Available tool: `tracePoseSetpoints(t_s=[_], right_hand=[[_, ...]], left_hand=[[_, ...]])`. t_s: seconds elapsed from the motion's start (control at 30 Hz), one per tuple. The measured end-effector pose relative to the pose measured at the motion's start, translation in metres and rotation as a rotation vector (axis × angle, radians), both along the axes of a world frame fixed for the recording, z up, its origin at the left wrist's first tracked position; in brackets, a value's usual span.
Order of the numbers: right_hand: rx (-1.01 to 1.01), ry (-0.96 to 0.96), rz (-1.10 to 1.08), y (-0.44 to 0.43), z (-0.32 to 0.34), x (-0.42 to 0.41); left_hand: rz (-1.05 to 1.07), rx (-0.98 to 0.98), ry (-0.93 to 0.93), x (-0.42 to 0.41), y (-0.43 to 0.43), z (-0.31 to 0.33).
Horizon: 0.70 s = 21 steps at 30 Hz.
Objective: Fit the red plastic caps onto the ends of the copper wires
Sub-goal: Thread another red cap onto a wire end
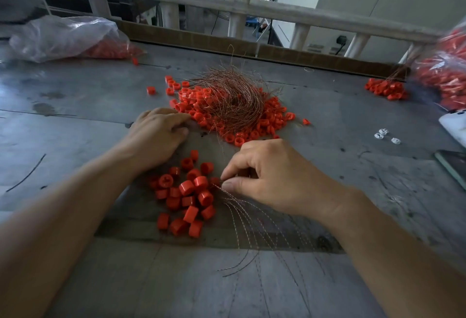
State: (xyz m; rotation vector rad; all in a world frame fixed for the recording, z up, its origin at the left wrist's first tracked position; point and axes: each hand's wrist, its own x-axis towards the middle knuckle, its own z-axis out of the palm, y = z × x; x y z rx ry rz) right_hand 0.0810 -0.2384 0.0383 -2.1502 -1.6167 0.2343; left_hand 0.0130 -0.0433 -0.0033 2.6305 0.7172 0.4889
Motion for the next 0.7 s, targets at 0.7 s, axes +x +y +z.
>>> tracePoseSetpoints(t_s=[0.7], right_hand=[[0.085, 0.107, -0.12, 0.006, -0.009, 0.023]], left_hand=[[-0.075, -0.305, -0.413, -0.022, -0.031, 0.03]])
